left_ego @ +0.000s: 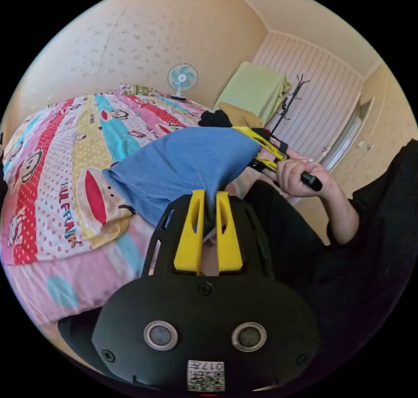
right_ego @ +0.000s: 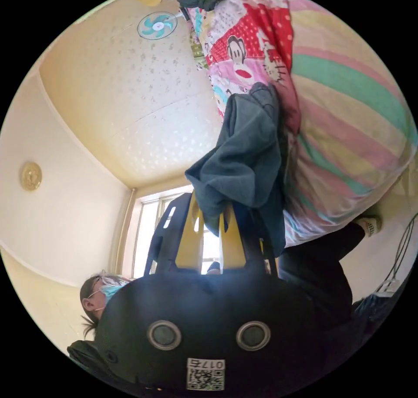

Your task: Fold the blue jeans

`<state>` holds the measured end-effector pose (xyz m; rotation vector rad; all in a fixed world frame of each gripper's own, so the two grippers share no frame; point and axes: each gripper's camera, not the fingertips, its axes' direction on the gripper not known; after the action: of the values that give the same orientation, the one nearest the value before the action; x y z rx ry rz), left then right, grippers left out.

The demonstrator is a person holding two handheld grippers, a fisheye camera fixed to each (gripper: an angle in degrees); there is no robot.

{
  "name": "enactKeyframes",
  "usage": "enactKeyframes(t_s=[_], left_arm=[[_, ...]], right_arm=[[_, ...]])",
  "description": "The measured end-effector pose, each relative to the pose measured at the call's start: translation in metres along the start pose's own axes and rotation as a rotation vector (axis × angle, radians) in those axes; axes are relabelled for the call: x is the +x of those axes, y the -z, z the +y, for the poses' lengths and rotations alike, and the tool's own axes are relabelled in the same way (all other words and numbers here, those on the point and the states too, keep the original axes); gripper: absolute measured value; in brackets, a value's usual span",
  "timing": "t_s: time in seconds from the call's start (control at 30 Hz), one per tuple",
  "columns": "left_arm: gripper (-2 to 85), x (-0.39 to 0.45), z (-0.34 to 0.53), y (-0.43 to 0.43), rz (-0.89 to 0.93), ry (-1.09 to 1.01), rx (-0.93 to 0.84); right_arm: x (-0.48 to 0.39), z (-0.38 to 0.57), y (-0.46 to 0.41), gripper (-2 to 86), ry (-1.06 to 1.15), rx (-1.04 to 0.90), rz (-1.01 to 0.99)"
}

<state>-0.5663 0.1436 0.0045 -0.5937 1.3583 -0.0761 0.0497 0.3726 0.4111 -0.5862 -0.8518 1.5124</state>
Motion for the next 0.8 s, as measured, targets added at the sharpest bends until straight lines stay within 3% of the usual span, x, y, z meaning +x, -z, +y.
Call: enactKeyframes(t_s=[0.07,0.13,0.27,0.4,0.53,0.63,0.73,0.8], left_arm=[[5.0,-0.003,-0.001,0.053,0.155,0.074,0.175],[5.0,-0.010,-0.007,0.081,0.151,0.104,0.229],[5.0,-0.038,-0.043,0.151,-0.046,0.075,0.326],[5.2,-0.074,-0.097,0.229,-0.147,0.018,0.473],[4.8,-0.110,-0.151,0.292,-0.326,0.003,0.498],[0.6,-0.137,-0.146,0.319,-0.414,0.030,0.599],[0.5,-0.178,-0.110,0.312,-0.366,0.150,0.585],[1.9,-0.206,-0.077,0.287,-0.324,0.268,0.532]], right_arm=[[-0.027,-0.008,-0.022,4.0,0.022,-0.087,0.031],[-0.048,-0.019,-0.056,3.6,0.048,-0.165,0.087],[-0.103,-0.059,-0.179,3.1,0.160,-0.365,0.157],[-0.170,-0.098,-0.324,3.3,0.398,-0.568,-0.001],[-0.206,-0.114,-0.405,3.9,0.608,-0.538,0.020],[-0.189,-0.131,-0.452,4.7,0.732,-0.610,0.052],[-0.112,-0.151,-0.456,5.8,0.556,-0.564,0.265],[-0.034,-0.160,-0.429,6.5,0.415,-0.549,0.564]])
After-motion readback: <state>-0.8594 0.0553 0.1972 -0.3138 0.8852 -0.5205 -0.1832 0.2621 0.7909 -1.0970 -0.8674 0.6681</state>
